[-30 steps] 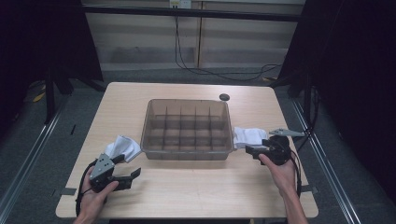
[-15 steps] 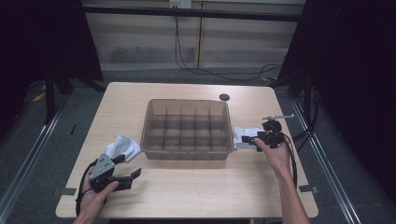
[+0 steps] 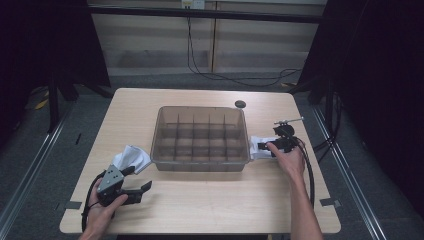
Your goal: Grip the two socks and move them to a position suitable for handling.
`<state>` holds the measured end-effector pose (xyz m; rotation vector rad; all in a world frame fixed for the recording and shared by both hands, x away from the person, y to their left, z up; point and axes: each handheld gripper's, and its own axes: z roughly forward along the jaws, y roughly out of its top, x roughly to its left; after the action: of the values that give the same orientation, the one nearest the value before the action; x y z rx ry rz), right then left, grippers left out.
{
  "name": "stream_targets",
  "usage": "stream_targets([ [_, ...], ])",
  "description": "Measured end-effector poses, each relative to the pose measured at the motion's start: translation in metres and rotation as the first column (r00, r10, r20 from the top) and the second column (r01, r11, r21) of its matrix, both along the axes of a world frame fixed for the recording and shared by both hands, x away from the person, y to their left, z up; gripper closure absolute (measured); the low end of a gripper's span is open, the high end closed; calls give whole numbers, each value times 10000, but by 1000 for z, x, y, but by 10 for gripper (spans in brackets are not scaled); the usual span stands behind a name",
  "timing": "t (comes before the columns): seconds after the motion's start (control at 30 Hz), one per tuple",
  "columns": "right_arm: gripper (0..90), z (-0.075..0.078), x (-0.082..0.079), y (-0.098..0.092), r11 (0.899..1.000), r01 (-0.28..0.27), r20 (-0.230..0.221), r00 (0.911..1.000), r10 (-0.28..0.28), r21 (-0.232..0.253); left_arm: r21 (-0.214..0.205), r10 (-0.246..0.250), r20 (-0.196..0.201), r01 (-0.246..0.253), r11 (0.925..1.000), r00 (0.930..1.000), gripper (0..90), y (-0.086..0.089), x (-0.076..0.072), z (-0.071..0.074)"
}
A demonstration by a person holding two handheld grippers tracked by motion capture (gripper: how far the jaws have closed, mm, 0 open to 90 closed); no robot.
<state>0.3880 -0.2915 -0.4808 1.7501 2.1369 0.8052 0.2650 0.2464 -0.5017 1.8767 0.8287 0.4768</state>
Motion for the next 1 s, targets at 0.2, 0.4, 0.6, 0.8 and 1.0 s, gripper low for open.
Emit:
stream_targets([
  [0.2, 125, -11, 1, 6, 9999, -93, -128, 9999, 91, -137, 55, 3, 36, -3, 10000, 10000, 162, 0, 0, 0],
  [0.4, 101, -15, -3, 19, 9894, -565, -183, 9983, 545, -1338, 47, -1, 11, 1, 10000, 10000, 164, -1, -1, 0],
  [0.6, 105, -14, -4, 23, 9892, -298, -441, 9987, 237, -1435, 63, -7, -2, 7, 10000, 10000, 165, 0, -1, 0],
  [0.8, 208, -10, -5, 25, 9886, 4, -616, 9981, -97, -1505, 130, -43, 46, 42, 9999, 10000, 172, -1, -2, 0],
  [1.0, 564, -4, -8, 15, 9892, 194, -612, 9977, -285, -1450, 54, -39, -46, 39, 10000, 10000, 171, -1, -1, 0],
])
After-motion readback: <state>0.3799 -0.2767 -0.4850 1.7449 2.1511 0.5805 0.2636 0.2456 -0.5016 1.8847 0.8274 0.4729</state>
